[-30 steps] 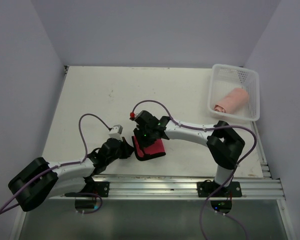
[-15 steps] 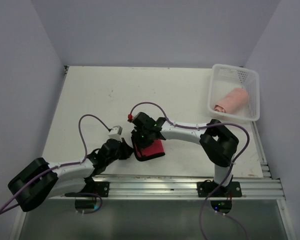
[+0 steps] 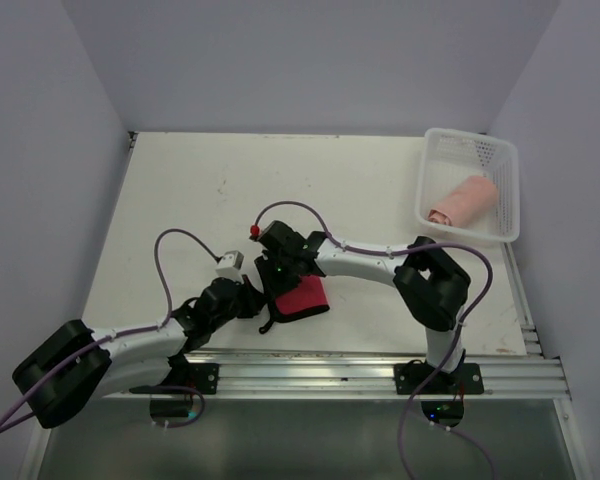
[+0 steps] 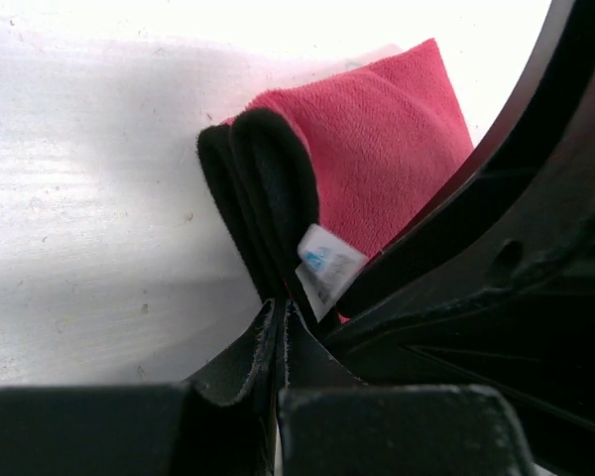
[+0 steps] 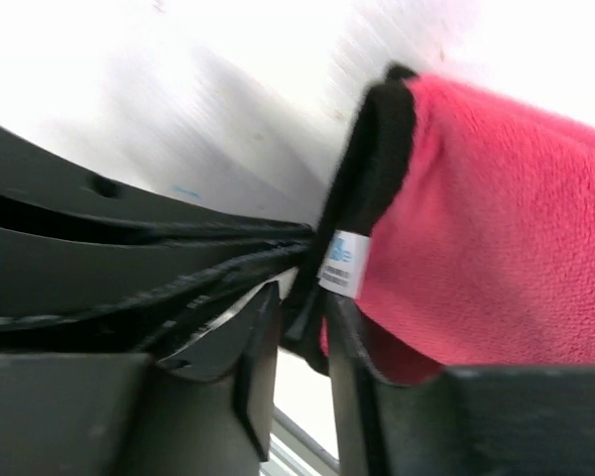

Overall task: Roll the towels
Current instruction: Fold the towel

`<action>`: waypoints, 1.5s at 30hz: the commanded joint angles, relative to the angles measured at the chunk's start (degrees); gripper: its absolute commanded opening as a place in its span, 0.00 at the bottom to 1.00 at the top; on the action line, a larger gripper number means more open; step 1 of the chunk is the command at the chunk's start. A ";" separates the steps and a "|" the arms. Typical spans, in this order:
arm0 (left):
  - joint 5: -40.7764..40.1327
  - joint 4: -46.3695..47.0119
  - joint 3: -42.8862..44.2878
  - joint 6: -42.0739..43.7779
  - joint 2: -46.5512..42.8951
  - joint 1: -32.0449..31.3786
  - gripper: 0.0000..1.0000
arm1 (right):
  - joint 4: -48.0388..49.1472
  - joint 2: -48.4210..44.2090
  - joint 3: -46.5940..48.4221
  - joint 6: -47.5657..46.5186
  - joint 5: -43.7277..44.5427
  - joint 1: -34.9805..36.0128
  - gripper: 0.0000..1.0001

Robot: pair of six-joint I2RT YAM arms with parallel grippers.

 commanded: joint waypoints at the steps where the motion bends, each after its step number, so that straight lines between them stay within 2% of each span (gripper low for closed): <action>1: -1.68 -0.23 -0.65 -0.29 -1.90 -0.38 0.00 | -1.33 -3.86 4.12 -0.19 -1.56 0.25 0.31; 3: -2.11 -1.10 -0.56 -0.38 -2.87 -0.38 0.00 | -2.20 -4.74 4.30 -0.45 -1.12 0.25 0.34; 6: -2.47 -2.16 -0.74 -0.47 -3.92 -0.38 0.00 | -4.58 -7.03 4.91 -1.33 0.90 0.07 0.34; 13: -2.91 -4.71 -1.18 -0.73 -6.03 -0.47 0.00 | -6.87 -14.23 -0.08 -2.56 6.79 -2.74 0.08; 16: -3.08 -5.59 -1.18 -0.82 -7.00 -0.47 0.00 | -5.90 -16.87 -3.51 -2.56 6.62 -5.02 0.02; 22: -3.00 -6.20 -0.57 -0.82 -6.74 -0.38 0.00 | -3.79 -16.97 -7.20 -3.71 3.80 -5.47 0.10; 29: -2.56 -8.40 1.10 -0.38 -8.67 -0.47 0.00 | 1.39 -12.14 -9.85 -2.13 2.93 -5.29 0.00; 35: -2.91 -10.34 1.90 -0.12 -10.52 -0.47 0.00 | 6.04 -9.41 -12.22 -0.10 1.25 -4.15 0.00; 41: -1.50 -7.27 1.29 -0.38 -6.92 -0.38 0.00 | 8.34 -7.65 -13.10 1.21 0.81 -1.69 0.01; 45: -0.54 -3.14 -0.03 -0.91 -3.59 -0.47 0.00 | 9.13 -5.98 -13.37 1.75 0.99 -0.37 0.07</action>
